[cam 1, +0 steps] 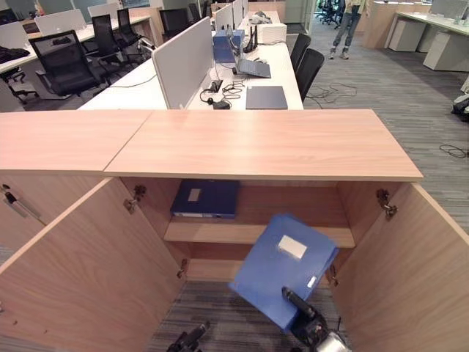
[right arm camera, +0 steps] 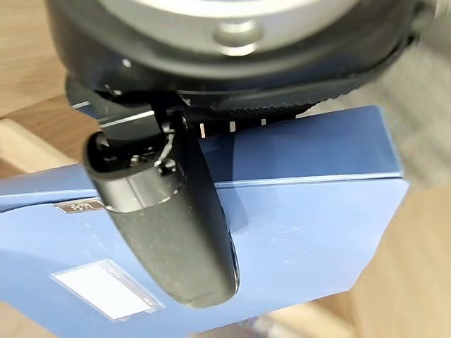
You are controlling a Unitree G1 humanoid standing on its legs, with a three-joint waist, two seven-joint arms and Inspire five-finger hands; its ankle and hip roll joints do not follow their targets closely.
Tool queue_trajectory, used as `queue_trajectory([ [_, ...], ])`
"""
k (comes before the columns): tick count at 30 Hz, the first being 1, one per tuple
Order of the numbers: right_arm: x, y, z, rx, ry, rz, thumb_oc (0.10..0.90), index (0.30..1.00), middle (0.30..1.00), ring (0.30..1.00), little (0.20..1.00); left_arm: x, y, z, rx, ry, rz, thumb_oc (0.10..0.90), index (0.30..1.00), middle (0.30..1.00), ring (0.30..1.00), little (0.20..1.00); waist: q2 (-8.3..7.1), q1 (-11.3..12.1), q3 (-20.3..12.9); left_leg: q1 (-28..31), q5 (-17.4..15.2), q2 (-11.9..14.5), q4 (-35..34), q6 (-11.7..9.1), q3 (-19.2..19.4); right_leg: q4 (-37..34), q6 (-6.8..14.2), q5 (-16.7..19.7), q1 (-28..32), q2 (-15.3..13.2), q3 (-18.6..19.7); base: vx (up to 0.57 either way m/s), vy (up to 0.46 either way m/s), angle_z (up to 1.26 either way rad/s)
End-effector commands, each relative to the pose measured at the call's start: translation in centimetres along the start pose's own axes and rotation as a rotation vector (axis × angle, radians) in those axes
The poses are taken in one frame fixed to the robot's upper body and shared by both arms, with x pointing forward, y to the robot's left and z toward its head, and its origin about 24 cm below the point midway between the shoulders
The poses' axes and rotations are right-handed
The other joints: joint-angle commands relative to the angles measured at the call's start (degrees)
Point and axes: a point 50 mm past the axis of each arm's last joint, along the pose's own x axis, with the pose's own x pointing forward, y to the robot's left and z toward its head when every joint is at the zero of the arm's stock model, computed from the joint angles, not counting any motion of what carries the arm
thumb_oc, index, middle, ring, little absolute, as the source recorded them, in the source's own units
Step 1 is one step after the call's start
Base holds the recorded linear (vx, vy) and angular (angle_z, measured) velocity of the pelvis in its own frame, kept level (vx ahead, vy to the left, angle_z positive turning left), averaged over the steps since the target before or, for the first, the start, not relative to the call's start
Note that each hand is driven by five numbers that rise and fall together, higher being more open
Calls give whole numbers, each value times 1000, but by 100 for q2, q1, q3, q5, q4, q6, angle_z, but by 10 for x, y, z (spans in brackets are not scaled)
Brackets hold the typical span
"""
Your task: Put the empty folder in the office cabinet
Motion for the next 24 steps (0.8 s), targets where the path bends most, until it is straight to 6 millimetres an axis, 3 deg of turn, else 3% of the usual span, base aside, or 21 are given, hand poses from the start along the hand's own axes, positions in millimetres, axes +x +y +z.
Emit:
queue_trajectory([
  [1, 5, 104, 55, 41, -217, 346, 400, 300, 300, 300, 300, 5, -21, 9, 39, -8, -46, 800, 900, 900, 900, 900, 64, 107, 183, 121, -664, -251, -1, 190, -263, 609, 532, -146, -78, -440, -132, -17, 108, -2],
  [4, 2, 129, 79, -10, -302, 412, 400, 300, 300, 300, 300, 6, -9, 13, 75, -21, -19, 800, 900, 900, 900, 900, 131, 179, 365, 197, -686, -298, -1, 288, -267, 1456, 526, -105, -471, -558, -221, -29, 116, -1],
  [5, 2, 129, 80, -10, -302, 413, 400, 300, 300, 300, 300, 6, -9, 13, 75, -21, -20, 800, 900, 900, 900, 900, 129, 182, 370, 196, -685, -302, -1, 289, -264, 1479, 527, -115, -485, -563, -213, -17, 96, -1],
  [7, 0, 142, 93, -14, -343, 440, 400, 300, 300, 300, 300, 7, 8, 17, 90, -21, 30, 800, 900, 900, 900, 900, 145, 286, 455, 307, -746, -301, -1, 299, -147, 1856, 494, -14, -700, -753, -711, 36, 44, -19],
  [8, 0, 142, 93, -14, -343, 440, 400, 300, 300, 300, 300, 7, 8, 17, 90, -22, 29, 800, 900, 900, 900, 900, 146, 276, 470, 326, -758, -300, -1, 300, -158, 1876, 499, -36, -685, -757, -718, 46, 2, -32],
  [11, -3, 154, 108, -20, -388, 459, 400, 300, 300, 300, 300, 8, 21, 22, 80, -19, 74, 800, 900, 900, 900, 900, 171, 285, 549, 397, -846, -254, -1, 240, -168, 1502, 502, -116, -823, -571, -872, 72, -60, -11],
  [12, -5, 163, 121, -16, -431, 464, 400, 300, 300, 300, 300, 9, 22, 28, 57, -33, 85, 800, 900, 900, 900, 900, 147, 258, 706, 340, -741, -283, -1, 206, -160, 1160, 454, 56, -1150, -352, -743, -39, -84, -3],
  [17, -9, 174, 149, 17, -511, 461, 400, 300, 300, 300, 300, 11, 27, 38, 39, -43, 118, 800, 900, 900, 900, 900, 76, 240, 812, 235, -746, -416, -1, 123, -365, 375, 509, 386, -1368, -178, -485, 68, -95, 14],
  [21, -19, 200, 177, 61, -594, 494, 400, 300, 300, 300, 300, 12, 26, 40, 37, -36, 143, 800, 900, 900, 900, 900, 199, 222, 877, -173, -669, -483, -1, 80, -544, 199, 425, 636, -1619, -165, -419, 18, -92, 48],
  [23, -30, 218, 195, 101, -651, 534, 400, 300, 300, 300, 300, 13, 19, 39, 41, -36, 127, 800, 900, 900, 900, 900, 326, 224, 933, -485, -561, -455, -1, 51, -619, 188, 370, 659, -1828, -145, -434, -5, -144, 13],
  [24, -40, 232, 214, 166, -697, 550, 400, 300, 300, 300, 300, 14, 18, 35, 52, -18, 126, 800, 900, 900, 900, 900, 463, 243, 970, -740, -497, -393, -1, 15, -685, 222, 331, 597, -2010, -109, -453, 19, -177, 10],
])
